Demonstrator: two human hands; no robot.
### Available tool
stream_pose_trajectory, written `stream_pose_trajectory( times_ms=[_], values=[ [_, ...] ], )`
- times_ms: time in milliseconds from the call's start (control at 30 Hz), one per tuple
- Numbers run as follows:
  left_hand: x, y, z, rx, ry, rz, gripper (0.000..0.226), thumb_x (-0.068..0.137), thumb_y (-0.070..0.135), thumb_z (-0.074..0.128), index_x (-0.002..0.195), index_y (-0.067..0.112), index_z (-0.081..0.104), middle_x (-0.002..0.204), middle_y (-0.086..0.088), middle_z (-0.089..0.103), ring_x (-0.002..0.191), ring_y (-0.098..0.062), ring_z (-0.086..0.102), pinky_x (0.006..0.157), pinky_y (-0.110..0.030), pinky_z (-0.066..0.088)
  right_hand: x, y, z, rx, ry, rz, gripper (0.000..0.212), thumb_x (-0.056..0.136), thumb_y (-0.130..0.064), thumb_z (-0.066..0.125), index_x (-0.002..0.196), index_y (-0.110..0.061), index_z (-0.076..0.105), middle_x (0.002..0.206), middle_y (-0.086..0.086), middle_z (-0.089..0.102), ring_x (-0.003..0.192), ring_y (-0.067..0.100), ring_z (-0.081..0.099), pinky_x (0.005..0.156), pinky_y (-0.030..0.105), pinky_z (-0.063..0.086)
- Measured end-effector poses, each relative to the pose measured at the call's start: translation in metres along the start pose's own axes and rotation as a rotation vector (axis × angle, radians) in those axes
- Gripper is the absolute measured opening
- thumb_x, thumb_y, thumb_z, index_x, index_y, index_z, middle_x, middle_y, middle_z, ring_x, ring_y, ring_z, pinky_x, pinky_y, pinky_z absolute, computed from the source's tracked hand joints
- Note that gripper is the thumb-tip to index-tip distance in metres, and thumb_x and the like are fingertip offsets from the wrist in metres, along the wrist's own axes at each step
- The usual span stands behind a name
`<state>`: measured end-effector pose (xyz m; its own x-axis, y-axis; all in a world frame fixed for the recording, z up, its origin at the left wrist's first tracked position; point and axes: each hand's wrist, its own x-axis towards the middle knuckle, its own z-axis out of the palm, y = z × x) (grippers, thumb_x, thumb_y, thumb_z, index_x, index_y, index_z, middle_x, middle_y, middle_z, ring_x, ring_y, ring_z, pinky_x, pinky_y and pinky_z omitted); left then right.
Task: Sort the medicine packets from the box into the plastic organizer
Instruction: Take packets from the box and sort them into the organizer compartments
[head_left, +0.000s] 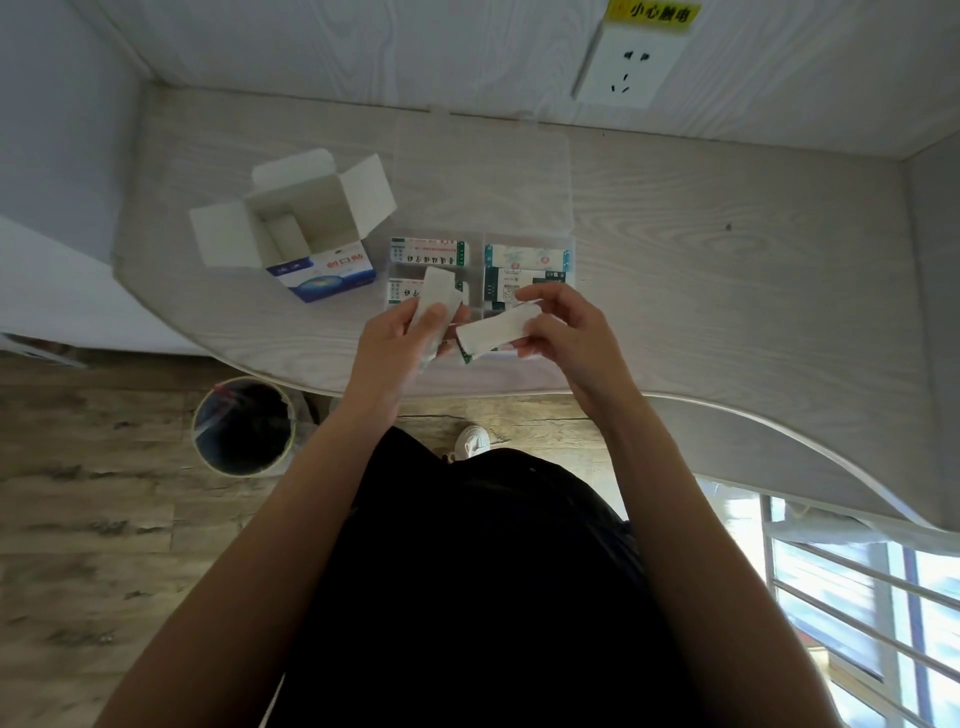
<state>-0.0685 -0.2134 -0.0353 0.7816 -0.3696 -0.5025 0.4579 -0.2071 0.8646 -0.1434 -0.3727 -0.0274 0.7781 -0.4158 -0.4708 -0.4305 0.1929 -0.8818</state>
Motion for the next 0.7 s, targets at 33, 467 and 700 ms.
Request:
stream_pose_trajectory(
  times_ms=[33,467,700],
  values=[
    [0.001,-0.001,-0.002,-0.003,0.008,0.002,0.021,0.093,0.019,0.054,0.106,0.01,0.068,0.092,0.004,0.073,0.085,-0.006,0.068,0.07,-0.018,0.053,0.0,0.0,-0.002,-0.043,0.028,-0.019,0.027,0.084,0.01,0.048,0.097,-0.009,0.062,0.089,0.004,0.058,0.062,0.015,0.062,0.063,0.023,0.054],
    [0.006,0.001,0.001,0.084,0.025,0.003,0.013,0.094,0.02,0.052,0.106,0.017,0.059,0.088,0.007,0.069,0.066,0.001,0.062,0.057,-0.013,0.049,0.012,0.015,-0.02,-0.296,0.12,-0.067,0.016,0.089,-0.002,0.055,0.1,-0.012,0.061,0.08,-0.002,0.062,0.056,0.006,0.059,0.057,0.018,0.051],
    [0.006,0.0,0.001,0.118,0.016,0.015,0.013,0.095,0.019,0.051,0.106,0.017,0.057,0.088,0.008,0.068,0.065,0.003,0.061,0.058,-0.013,0.049,0.012,0.025,-0.025,-0.842,0.169,-0.181,0.011,0.089,-0.021,0.057,0.098,-0.017,0.062,0.086,-0.004,0.064,0.072,0.013,0.058,0.069,0.027,0.045]
  ],
)
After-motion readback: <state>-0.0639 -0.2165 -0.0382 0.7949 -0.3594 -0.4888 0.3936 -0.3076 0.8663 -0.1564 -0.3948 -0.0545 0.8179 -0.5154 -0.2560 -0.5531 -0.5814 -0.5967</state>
